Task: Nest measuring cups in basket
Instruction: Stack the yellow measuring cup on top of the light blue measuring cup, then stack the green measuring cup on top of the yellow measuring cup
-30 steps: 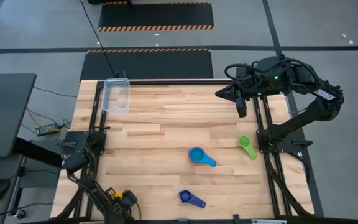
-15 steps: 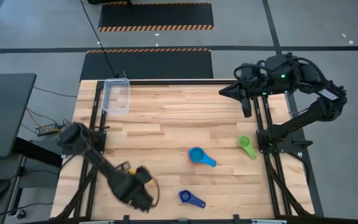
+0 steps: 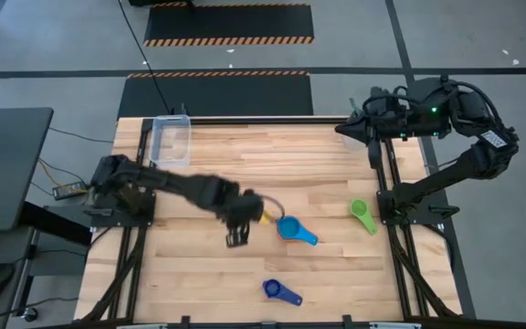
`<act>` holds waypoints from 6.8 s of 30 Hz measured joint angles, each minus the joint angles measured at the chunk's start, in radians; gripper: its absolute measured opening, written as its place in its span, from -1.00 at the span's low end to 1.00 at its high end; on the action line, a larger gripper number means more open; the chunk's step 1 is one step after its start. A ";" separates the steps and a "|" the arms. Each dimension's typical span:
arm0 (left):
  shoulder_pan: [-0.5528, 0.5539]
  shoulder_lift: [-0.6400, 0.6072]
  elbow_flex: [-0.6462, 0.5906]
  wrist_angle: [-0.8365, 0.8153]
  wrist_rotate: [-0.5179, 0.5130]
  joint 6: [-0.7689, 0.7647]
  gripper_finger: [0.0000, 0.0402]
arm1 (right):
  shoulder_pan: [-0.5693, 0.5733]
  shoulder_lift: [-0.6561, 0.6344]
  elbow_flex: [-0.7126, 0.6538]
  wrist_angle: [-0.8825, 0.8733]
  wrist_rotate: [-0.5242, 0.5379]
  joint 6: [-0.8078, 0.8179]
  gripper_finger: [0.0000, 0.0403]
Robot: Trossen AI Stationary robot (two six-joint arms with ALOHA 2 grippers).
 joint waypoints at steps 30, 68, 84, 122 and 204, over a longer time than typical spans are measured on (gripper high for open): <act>0.115 0.273 0.001 0.685 0.223 0.162 -0.94 | -0.001 -0.109 -0.001 -0.228 0.200 0.161 -0.98; 0.077 0.316 0.001 0.594 0.175 0.029 -0.49 | 0.303 -0.449 -0.645 0.262 0.074 0.100 -0.98; 0.125 0.128 0.001 0.536 0.380 0.020 -0.48 | 0.303 -0.443 -0.645 0.074 -0.030 0.136 -0.98; 0.087 -0.038 0.000 0.104 0.337 0.085 -0.65 | 0.089 -0.302 -1.047 -0.304 -0.061 0.794 -0.37; 0.048 -0.446 0.001 -0.426 -0.040 -0.090 -0.65 | 0.204 0.797 -0.003 -0.186 -0.090 0.946 -0.95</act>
